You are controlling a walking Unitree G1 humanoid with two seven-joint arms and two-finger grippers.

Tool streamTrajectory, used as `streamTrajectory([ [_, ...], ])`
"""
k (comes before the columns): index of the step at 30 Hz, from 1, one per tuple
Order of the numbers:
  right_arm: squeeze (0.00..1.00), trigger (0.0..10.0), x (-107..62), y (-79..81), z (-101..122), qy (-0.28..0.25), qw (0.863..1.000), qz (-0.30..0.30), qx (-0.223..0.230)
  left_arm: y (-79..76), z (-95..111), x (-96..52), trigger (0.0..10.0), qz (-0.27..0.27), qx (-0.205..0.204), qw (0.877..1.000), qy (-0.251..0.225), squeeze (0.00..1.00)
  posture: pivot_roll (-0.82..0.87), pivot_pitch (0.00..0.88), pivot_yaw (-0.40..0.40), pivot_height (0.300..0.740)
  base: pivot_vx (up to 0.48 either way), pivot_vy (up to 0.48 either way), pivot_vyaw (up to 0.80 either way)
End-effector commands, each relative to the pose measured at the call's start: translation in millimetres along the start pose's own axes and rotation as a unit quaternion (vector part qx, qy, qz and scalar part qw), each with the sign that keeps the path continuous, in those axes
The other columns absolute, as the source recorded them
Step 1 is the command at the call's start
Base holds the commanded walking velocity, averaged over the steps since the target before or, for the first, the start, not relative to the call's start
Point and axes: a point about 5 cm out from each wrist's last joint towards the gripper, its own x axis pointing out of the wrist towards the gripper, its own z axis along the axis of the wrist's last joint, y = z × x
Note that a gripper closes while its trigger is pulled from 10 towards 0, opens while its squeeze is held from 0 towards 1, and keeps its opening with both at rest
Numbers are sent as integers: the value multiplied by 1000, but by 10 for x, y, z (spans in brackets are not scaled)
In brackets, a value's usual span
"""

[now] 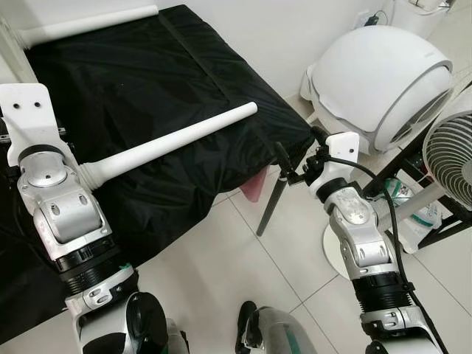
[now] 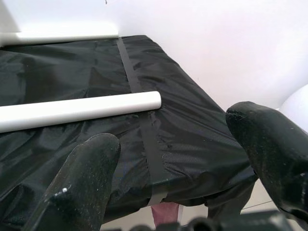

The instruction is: Building children table

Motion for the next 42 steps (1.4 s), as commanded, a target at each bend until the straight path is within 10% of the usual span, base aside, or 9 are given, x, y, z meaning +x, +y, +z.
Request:
streamTrajectory([
  [1,0,10000,-12,-9,-27,7,1000,2,-3,466,-353,-74,8431,335,121,932,63,0,1,100,-11,740,0,0,0],
  [2,0,10000,-12,-8,-28,7,1000,2,-3,449,-359,-90,9961,334,124,932,64,0,1,100,-11,740,0,0,0],
  [24,0,10000,-37,117,-5,-3,999,38,17,1062,-639,-123,10000,399,161,899,84,0,15,116,-8,740,0,0,0],
  [25,0,10000,-38,117,-7,-3,999,39,17,1070,-660,-112,10000,392,158,902,83,969,15,116,-8,740,0,0,0],
  [27,0,10000,-39,111,-9,-2,999,39,16,1041,-660,-108,10000,384,158,906,82,1000,14,117,-8,740,0,0,0],
  [32,0,10000,-42,101,-11,-1,999,39,15,940,-640,-96,10000,358,151,918,76,1000,14,120,-9,740,0,0,0],
  [33,0,10000,-45,98,-10,-1,999,39,14,905,-631,-97,10000,358,149,918,80,0,12,120,-9,740,0,0,0],
  [42,0,10000,-56,94,-6,-1,999,39,13,759,-418,-66,10000,333,133,933,44,0,9,123,-8,740,0,0,0],
])
